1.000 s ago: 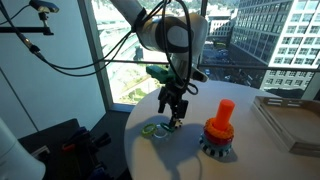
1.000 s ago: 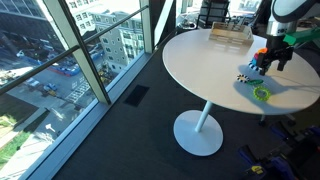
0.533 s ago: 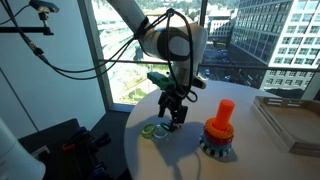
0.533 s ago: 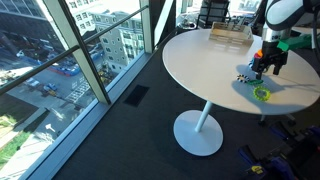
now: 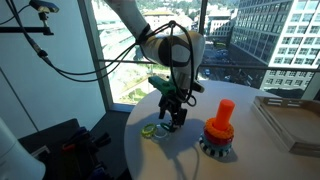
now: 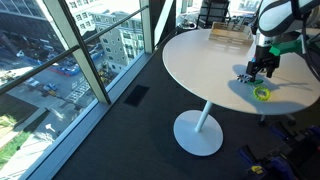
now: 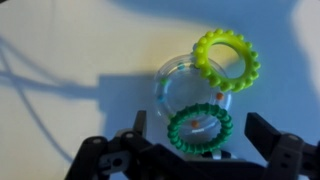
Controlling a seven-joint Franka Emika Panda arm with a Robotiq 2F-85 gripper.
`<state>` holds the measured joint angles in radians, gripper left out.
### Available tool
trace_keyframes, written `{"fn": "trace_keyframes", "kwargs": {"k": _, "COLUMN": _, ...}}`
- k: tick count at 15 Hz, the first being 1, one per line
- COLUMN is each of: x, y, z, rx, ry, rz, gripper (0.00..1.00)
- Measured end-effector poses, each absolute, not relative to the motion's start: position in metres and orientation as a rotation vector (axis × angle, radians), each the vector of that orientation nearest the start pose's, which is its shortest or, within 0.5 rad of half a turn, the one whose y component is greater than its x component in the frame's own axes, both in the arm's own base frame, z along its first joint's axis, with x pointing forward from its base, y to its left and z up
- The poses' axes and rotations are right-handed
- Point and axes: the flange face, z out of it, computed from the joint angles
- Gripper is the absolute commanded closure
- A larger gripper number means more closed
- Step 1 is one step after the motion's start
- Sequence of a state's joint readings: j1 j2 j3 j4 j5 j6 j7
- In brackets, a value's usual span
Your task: Put the dark green ring around the orange rod
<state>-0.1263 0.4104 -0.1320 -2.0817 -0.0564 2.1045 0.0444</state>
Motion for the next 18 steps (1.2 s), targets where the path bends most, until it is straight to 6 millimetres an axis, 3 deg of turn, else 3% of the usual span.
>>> {"fn": "trace_keyframes", "kwargs": {"k": 13, "x": 0.537, "y": -0.131, "z": 0.181, "rx": -3.109, "ry": 0.378, "rz": 0.628, "gripper": 0.00}}
{"fn": "trace_keyframes", "kwargs": {"k": 14, "x": 0.537, "y": -0.131, "z": 0.180, "rx": -3.109, "ry": 0.377, "rz": 0.629, "gripper": 0.09}}
{"fn": "trace_keyframes", "kwargs": {"k": 15, "x": 0.538, "y": -0.131, "z": 0.180, "rx": -3.109, "ry": 0.375, "rz": 0.629, "gripper": 0.26}}
{"fn": "trace_keyframes", "kwargs": {"k": 18, "x": 0.540, "y": -0.130, "z": 0.178, "rx": -3.110, "ry": 0.373, "rz": 0.629, "gripper": 0.51}}
